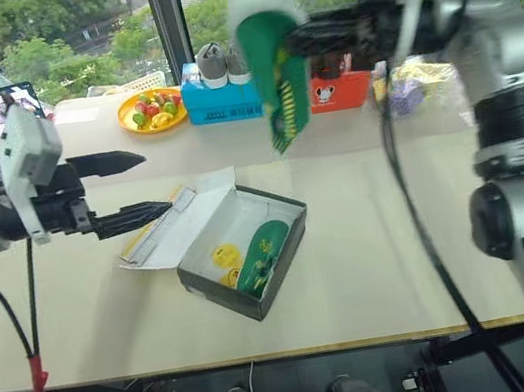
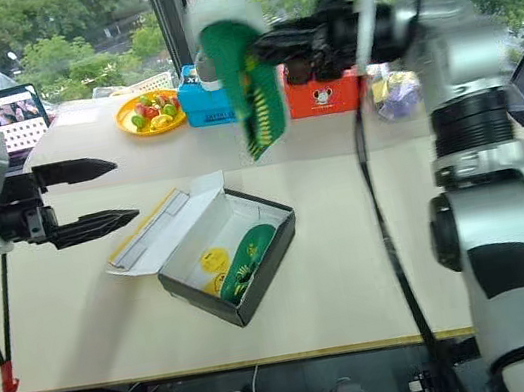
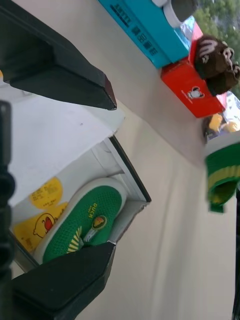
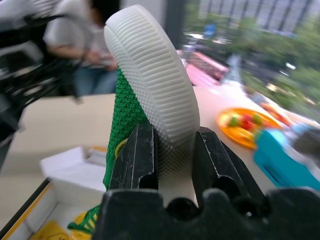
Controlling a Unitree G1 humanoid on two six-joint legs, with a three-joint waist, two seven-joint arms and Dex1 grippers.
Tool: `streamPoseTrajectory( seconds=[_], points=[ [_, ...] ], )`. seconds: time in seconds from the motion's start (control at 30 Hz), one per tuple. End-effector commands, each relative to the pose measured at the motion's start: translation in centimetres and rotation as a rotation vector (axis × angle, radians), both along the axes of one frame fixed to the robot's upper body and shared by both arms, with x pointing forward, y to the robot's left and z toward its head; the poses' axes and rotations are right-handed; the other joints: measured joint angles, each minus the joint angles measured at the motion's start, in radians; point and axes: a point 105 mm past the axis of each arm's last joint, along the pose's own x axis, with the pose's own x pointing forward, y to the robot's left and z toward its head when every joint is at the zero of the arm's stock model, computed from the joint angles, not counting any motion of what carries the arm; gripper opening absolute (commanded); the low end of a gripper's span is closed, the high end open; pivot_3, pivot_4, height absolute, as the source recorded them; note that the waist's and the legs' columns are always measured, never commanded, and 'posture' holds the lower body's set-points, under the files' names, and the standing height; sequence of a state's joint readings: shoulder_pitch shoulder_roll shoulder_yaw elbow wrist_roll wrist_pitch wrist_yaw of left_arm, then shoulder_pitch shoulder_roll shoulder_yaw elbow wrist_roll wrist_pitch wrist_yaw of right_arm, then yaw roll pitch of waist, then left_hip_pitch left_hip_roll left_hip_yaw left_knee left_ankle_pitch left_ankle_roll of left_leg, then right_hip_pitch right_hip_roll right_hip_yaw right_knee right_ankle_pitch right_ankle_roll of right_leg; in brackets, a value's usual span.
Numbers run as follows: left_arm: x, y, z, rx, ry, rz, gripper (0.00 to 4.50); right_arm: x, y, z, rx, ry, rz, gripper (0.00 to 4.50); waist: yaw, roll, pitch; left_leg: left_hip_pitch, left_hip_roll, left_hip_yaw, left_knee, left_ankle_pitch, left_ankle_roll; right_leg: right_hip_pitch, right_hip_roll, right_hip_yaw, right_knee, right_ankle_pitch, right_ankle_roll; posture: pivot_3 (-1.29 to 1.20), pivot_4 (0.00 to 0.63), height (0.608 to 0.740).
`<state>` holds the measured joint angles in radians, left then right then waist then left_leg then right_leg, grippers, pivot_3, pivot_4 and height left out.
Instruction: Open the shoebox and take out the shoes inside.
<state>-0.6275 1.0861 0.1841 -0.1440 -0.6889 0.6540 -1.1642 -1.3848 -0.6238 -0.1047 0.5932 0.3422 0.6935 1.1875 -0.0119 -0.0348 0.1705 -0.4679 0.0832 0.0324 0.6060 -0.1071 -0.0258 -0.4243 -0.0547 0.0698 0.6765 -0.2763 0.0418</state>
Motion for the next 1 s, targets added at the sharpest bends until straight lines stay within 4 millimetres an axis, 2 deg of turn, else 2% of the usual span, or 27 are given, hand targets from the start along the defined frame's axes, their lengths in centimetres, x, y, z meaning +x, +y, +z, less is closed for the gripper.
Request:
streamPoseTrajectory(
  seconds=[0.03,0.07,0.1,0.2,0.27,0.37,0.47,0.5,0.53,0.63,0.7,0.77,0.83,0.93,1.0],
  points=[
    [0.2,-0.3,0.9,0.007,-0.048,-0.026,4.50,-0.3,-4.5,-1.0,0.116,0.186,-0.122,0.59,0.000,0.000,0.000,0.000,0.000,0.000,0.000,0.000,0.000,0.000,0.000,0.000,-0.001,0.000,0.000,0.00,0.150,0.739],
    [0.3,-0.4,0.8,0.006,-0.047,-0.032,4.50,0.0,-5.6,-2.3,0.129,0.263,-0.177,0.59,0.000,0.000,0.000,0.000,0.000,0.000,0.000,0.000,0.001,0.001,0.000,0.000,-0.002,0.000,0.000,0.00,0.150,0.739],
    [0.5,-0.6,0.8,0.005,-0.047,-0.040,4.50,0.1,-6.8,-4.4,0.110,0.342,-0.226,0.59,0.000,0.000,0.000,0.000,0.000,0.000,0.000,0.000,0.001,0.001,0.000,0.000,-0.002,0.000,0.000,0.00,0.150,0.739],
    [0.9,-0.9,0.7,0.000,-0.047,-0.058,4.50,-0.6,-9.0,-9.2,0.062,0.488,-0.288,0.59,0.000,0.000,0.000,0.000,0.000,0.000,0.001,0.000,0.001,0.001,0.000,0.000,-0.002,0.000,0.000,0.00,0.150,0.739],
    [1.0,-1.1,0.6,-0.001,-0.048,-0.066,4.50,-0.9,-9.8,-11.2,0.053,0.548,-0.319,0.59,-0.005,0.001,0.001,-0.001,-0.001,0.000,0.001,0.000,0.001,0.001,0.000,0.001,-0.002,0.000,0.001,0.00,0.150,0.739],
    [1.4,-1.3,0.5,-0.003,-0.047,-0.076,4.50,-1.5,-11.3,-16.2,0.021,0.690,-0.368,0.59,-0.010,0.004,0.002,0.000,-0.001,0.000,0.001,0.000,0.001,0.000,0.000,0.002,-0.001,0.000,0.001,0.00,0.150,0.739],
    [1.5,-1.4,0.5,-0.003,-0.047,-0.081,4.50,-0.6,-12.4,-18.3,0.060,0.747,-0.456,0.59,-0.014,0.005,0.002,0.000,-0.001,0.000,0.002,0.000,0.001,0.001,0.000,0.002,0.000,-0.001,0.002,0.00,0.150,0.739],
    [1.5,-1.5,0.5,-0.004,-0.047,-0.082,4.50,-0.2,-12.9,-18.6,0.081,0.753,-0.485,1.07,-0.015,0.004,0.002,0.000,-0.001,0.000,0.002,0.000,0.001,0.001,0.000,0.003,0.000,-0.001,0.002,0.00,0.150,0.739],
    [1.5,-1.5,0.5,-0.004,-0.046,-0.083,4.50,0.2,-13.2,-18.9,0.096,0.755,-0.506,1.55,-0.017,0.004,0.002,0.001,-0.001,0.000,0.002,0.000,0.001,0.002,0.000,0.002,0.000,-0.001,0.002,0.00,0.150,0.739],
    [1.3,-1.4,0.5,-0.004,-0.047,-0.081,4.50,1.5,-14.4,-19.5,0.116,0.719,-0.591,2.41,-0.017,0.004,0.002,0.001,-0.001,0.000,0.002,0.000,0.001,0.003,0.000,0.002,0.000,-0.001,0.003,0.00,0.150,0.739],
    [1.2,-1.3,0.6,-0.003,-0.047,-0.076,4.50,2.5,-15.3,-19.2,0.110,0.643,-0.656,3.17,-0.020,0.004,0.003,0.001,-0.002,0.000,0.002,0.000,0.001,0.002,0.000,0.003,-0.001,-0.001,0.003,0.00,0.150,0.739],
    [1.1,-1.2,0.6,-0.004,-0.048,-0.070,4.50,3.8,-17.0,-17.5,0.081,0.479,-0.786,3.86,-0.023,0.005,0.003,0.001,-0.002,0.000,0.002,0.000,0.001,0.002,-0.001,0.003,-0.001,-0.001,0.004,0.00,0.150,0.739],
    [1.1,-1.1,0.6,-0.003,-0.048,-0.067,4.50,4.6,-17.8,-15.2,0.070,0.338,-0.856,4.48,-0.028,0.005,0.003,0.000,-0.002,0.000,0.002,0.000,0.001,0.002,-0.001,0.003,-0.001,-0.001,0.004,0.00,0.150,0.739],
    [1.0,-1.0,0.6,-0.004,-0.046,-0.063,4.50,5.2,-17.4,-12.0,-0.036,0.162,-0.867,4.48,-0.035,0.005,0.003,0.000,-0.003,0.000,0.001,0.000,0.001,0.002,-0.001,0.003,-0.002,-0.001,0.004,0.00,0.150,0.739],
    [0.9,-1.0,0.5,-0.004,-0.043,-0.061,4.50,5.1,-14.7,-10.8,-0.246,0.037,-0.728,4.48,-0.038,0.005,0.003,0.000,-0.003,0.000,0.001,0.000,0.001,0.002,-0.001,0.003,-0.002,-0.001,0.004,0.00,0.150,0.739]
  ],
)
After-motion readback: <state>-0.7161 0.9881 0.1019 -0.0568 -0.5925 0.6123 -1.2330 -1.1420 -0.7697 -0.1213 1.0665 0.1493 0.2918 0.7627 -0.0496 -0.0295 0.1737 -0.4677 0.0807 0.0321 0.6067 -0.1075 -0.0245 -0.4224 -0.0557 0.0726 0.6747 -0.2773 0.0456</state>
